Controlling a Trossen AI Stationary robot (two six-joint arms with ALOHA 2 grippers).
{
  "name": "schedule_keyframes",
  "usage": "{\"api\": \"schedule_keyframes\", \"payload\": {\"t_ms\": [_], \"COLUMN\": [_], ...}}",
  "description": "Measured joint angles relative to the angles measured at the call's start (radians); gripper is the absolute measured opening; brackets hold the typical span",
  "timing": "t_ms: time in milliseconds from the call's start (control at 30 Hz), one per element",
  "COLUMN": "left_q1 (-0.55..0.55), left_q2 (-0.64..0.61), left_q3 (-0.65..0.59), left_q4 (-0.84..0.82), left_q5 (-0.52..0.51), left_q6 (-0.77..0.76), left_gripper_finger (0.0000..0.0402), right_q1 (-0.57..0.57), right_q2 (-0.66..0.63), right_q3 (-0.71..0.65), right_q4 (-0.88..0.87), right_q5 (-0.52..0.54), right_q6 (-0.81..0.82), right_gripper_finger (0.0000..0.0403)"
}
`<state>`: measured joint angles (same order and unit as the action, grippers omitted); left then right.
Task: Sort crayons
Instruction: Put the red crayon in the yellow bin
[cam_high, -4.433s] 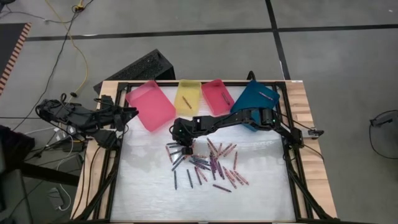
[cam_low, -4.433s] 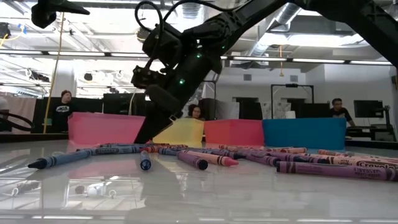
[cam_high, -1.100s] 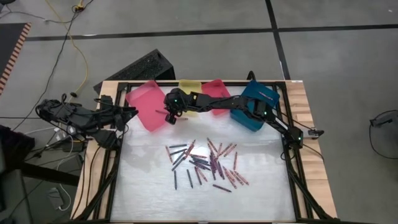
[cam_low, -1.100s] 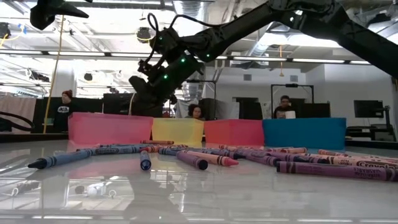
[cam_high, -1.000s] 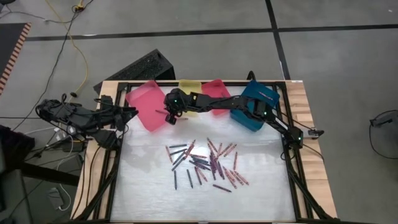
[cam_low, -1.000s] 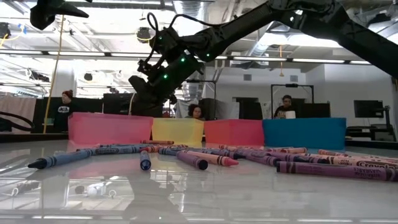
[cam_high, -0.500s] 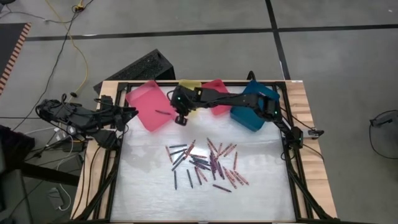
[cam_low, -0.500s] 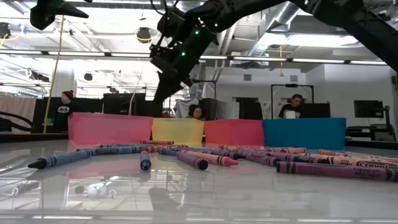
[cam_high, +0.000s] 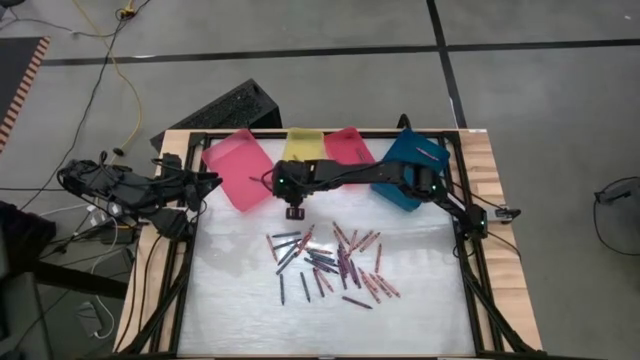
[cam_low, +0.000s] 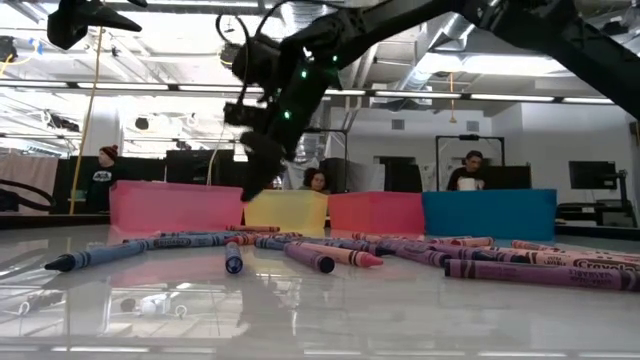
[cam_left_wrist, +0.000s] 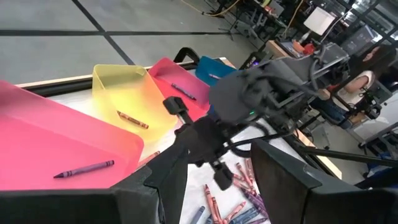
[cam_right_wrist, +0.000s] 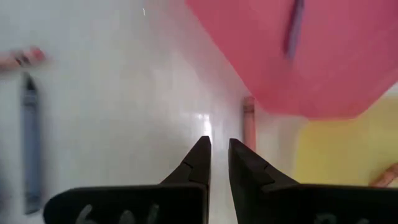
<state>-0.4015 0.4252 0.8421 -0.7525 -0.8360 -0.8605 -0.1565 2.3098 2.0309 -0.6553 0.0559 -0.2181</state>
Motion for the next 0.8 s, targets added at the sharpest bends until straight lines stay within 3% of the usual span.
{"api": "schedule_keyframes", "payload": {"t_ms": [600, 800], "left_q1": [0.000, 0.000], "left_q2": [0.000, 0.000], "left_q3": [0.000, 0.000], "left_q4": [0.000, 0.000], "left_q5": [0.002, 0.002], "left_q6": [-0.001, -0.001], "left_gripper_finger": [0.0165, 0.0165], "right_q1": [-0.010, -0.011], "right_q2": [0.023, 0.023], "right_q3": [0.000, 0.000], "right_q4": [-0.003, -0.002], "right_q5": [0.081, 0.153], "right_q6": [0.007, 0.001], "right_gripper_finger": [0.0058, 0.0070]}}
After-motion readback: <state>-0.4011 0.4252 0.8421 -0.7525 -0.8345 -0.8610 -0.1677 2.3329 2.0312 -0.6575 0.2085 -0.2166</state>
